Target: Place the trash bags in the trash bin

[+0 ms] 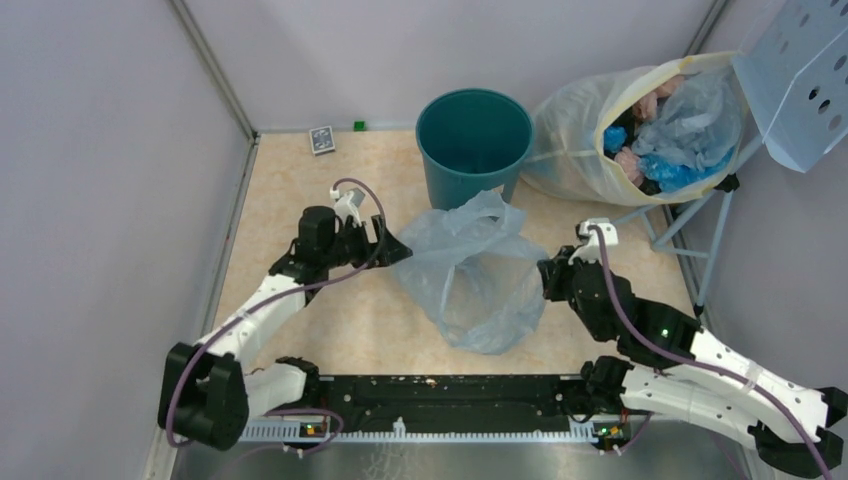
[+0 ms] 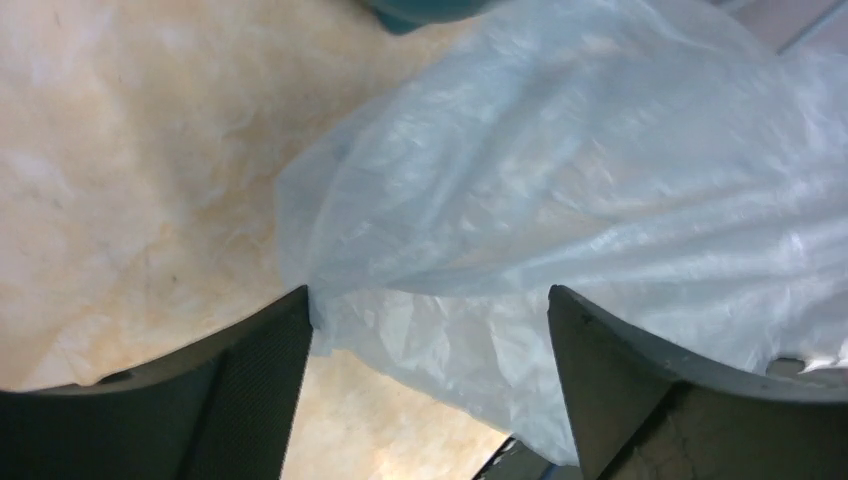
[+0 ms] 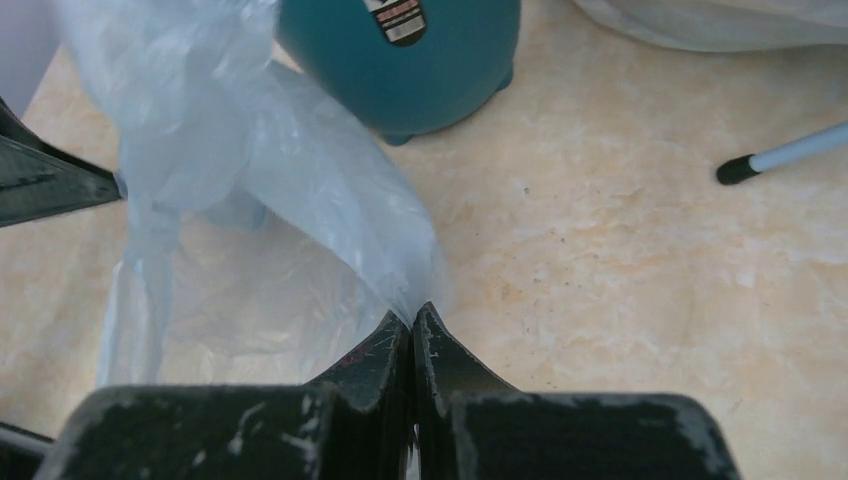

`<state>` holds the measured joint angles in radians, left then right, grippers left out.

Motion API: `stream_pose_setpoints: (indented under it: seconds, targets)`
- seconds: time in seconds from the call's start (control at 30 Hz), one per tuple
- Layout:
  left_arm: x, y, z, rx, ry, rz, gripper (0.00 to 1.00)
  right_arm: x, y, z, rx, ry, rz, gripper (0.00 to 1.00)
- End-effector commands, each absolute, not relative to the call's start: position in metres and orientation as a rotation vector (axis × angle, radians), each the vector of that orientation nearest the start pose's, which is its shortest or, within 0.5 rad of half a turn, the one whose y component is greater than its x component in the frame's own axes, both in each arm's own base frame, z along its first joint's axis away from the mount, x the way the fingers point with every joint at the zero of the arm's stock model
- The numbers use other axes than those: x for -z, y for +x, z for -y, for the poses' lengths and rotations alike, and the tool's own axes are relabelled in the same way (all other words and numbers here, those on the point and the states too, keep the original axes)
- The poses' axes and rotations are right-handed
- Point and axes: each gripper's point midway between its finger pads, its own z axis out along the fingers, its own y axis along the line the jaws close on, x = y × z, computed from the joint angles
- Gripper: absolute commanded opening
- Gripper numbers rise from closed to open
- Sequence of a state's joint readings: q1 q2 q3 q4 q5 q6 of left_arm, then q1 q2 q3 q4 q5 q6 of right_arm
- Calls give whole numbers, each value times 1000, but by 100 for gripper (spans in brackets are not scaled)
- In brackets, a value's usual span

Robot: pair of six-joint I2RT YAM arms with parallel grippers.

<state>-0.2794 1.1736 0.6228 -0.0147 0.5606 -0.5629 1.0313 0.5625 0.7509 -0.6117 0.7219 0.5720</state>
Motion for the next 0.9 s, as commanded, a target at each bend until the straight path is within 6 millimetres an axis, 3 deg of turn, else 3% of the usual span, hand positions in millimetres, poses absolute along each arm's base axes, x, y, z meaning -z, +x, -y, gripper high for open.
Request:
stream_pose_setpoints:
  seconds: [0.0, 0.2, 0.33, 0.43, 0.53, 0.63, 0.73, 0.8, 0.87]
  targets:
    - [-204, 271, 196, 961, 209, -2056, 98, -244, 198, -165, -476, -76, -1883, 0]
    - [-260, 240, 224, 892, 436, -1880, 99, -245, 197, -191, -566, -153, -1876, 0]
    - [-281, 229, 240, 824, 495, -1813, 97, -247, 197, -197, -585, -173, -1871, 0]
    - [-275, 248, 222, 669, 370, -1865, 98, -248, 199, -193, -564, -149, -1874, 0]
    - [-255, 271, 188, 462, 142, -1935, 99, -246, 204, -167, -458, -16, -1897, 0]
    - [-231, 279, 168, 353, 22, -2015, 99, -247, 204, -139, -370, 81, -1892, 0]
    - [-210, 284, 150, 294, -89, -2084, 98, -253, 200, -127, -383, 119, -1858, 0]
    - [-214, 283, 152, 343, -87, -2071, 99, -258, 197, -129, -430, 101, -1836, 0]
    - [-236, 276, 180, 527, 83, -1992, 99, -261, 194, -137, -483, 57, -1825, 0]
